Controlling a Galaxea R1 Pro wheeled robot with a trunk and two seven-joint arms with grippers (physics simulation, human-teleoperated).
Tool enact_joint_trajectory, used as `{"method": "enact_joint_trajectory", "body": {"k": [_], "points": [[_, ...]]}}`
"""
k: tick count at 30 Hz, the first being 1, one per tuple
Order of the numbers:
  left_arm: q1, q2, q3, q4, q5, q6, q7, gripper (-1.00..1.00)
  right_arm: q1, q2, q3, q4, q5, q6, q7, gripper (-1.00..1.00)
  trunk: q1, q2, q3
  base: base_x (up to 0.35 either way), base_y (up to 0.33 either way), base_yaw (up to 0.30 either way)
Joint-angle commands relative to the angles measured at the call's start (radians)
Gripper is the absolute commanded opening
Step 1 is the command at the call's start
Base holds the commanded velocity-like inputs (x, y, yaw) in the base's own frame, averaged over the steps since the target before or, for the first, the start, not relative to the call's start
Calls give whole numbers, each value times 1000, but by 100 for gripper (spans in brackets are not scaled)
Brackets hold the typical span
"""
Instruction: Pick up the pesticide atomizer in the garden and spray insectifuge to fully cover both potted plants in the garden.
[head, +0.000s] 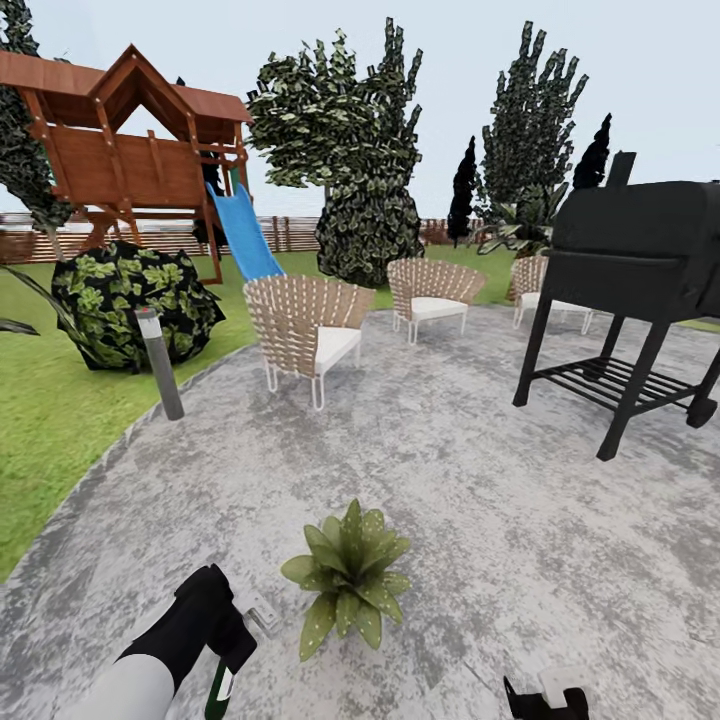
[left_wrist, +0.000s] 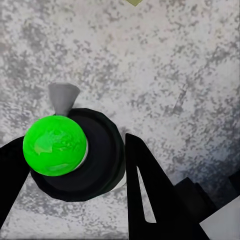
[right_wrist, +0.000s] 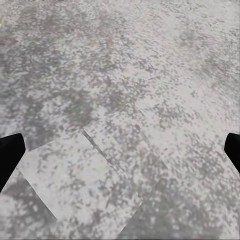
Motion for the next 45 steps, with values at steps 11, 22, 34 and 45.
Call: {"method": "enact_joint_trajectory", "body": {"k": [11, 22, 34, 45], "points": [[-12, 35, 3, -5, -13, 5, -18, -100, -1, -1, 5, 2, 1, -3, -1, 100, 0, 0, 7, 0, 3, -199], [-96, 168, -11, -6, -19, 4, -239, -100, -1, -2, 5, 3, 2, -3, -1, 100, 0, 0, 8, 0, 0, -7], [-84, 161, -90, 9, -19, 3, -240, -100, -1, -2, 5, 2, 2, -3, -1, 100, 0, 0, 11, 174, 215, -133], [-82, 147, -84, 10, -15, -42, -197, -100, -1, -3, 3, 2, 2, -3, -2, 100, 0, 0, 12, 3, 28, -97]]}}
